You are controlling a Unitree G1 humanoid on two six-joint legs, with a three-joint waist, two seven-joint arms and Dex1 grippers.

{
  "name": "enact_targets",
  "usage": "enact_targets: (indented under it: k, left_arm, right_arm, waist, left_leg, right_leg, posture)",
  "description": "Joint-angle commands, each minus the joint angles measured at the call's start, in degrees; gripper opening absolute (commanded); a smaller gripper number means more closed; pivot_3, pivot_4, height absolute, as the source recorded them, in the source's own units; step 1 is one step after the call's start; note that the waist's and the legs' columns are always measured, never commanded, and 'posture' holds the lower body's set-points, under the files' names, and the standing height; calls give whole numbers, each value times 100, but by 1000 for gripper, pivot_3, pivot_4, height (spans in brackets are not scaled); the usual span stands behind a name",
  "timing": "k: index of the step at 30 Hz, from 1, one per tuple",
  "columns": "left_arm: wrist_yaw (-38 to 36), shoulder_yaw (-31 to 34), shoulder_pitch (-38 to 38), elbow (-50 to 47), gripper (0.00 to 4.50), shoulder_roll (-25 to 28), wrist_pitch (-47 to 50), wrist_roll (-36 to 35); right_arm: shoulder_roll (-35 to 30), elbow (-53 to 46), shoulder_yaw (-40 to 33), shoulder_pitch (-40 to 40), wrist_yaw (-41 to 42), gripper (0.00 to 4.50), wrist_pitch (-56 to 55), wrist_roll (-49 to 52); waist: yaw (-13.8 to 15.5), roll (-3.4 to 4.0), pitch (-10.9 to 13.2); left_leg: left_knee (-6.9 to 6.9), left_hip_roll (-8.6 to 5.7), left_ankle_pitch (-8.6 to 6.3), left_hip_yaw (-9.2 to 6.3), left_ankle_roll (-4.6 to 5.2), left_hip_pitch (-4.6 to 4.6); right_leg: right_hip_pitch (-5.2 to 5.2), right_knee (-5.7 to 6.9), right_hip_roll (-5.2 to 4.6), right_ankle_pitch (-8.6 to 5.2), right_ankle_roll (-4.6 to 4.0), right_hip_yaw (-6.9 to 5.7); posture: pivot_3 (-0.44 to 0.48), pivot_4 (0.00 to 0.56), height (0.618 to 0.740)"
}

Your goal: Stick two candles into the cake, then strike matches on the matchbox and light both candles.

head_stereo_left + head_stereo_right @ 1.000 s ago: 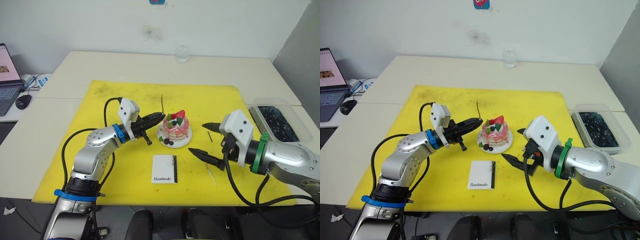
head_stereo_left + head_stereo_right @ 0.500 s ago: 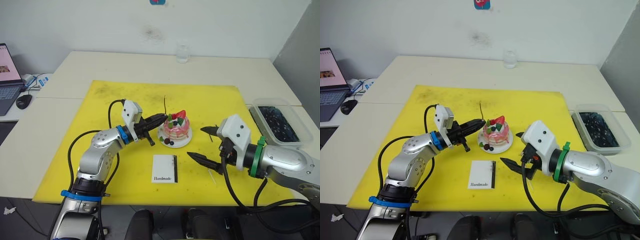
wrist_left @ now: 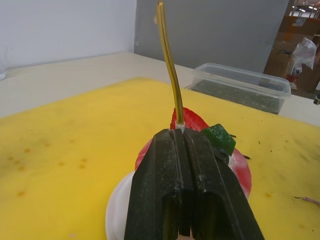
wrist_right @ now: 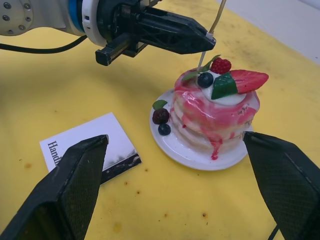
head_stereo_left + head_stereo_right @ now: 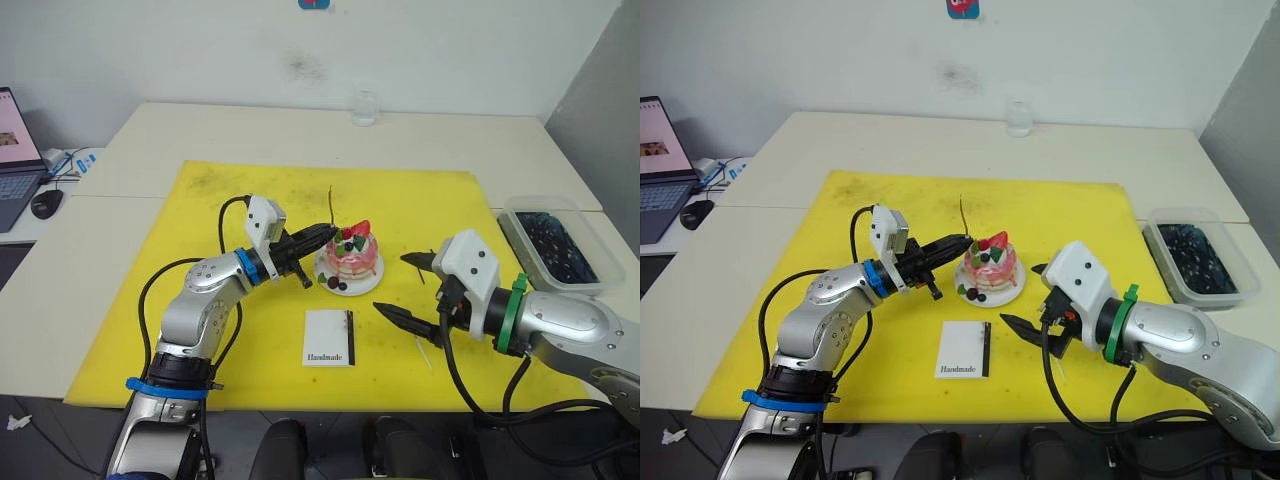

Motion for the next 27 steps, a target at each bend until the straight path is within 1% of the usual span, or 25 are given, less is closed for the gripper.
enact_targets:
  k: [1, 15, 22, 27]
  left_arm:
    - [-22, 21, 32, -129, 0, -9, -153, 89]
    - [-4, 82, 99, -171, 0, 8, -291, 128]
    - [-61, 36, 118, -95, 0, 28, -374, 227]
    - [-58, -54, 193, 48, 0, -63, -608, 396]
  right_arm:
    - [15, -172, -160, -2, 56, 4486, 21, -33]
    - [22, -251, -241, 120, 108, 4486, 37, -89]
    - [44, -251, -237, 141, 106, 4486, 35, -124]
    - [60, -237, -206, 131, 106, 4486, 30, -168]
  waist:
    - [0, 0, 0]
    - [-1, 0, 0]
    - [-1, 0, 0]
    - [-1, 0, 0]
  left_leg:
    - [0, 0, 0, 0, 0, 0]
    - [1, 0, 0, 0, 0, 1]
    - [1, 0, 0, 0, 0, 1]
    - [1, 0, 0, 0, 0, 1]
  right_leg:
    - [0, 0, 0, 0, 0, 0]
    - [0, 3, 0, 0, 0, 0]
    - [0, 4, 0, 0, 0, 0]
    - [0, 4, 1, 0, 0, 0]
  posture:
    - [0, 150, 740]
    - [0, 150, 740]
    - [0, 150, 740]
    - [0, 150, 740]
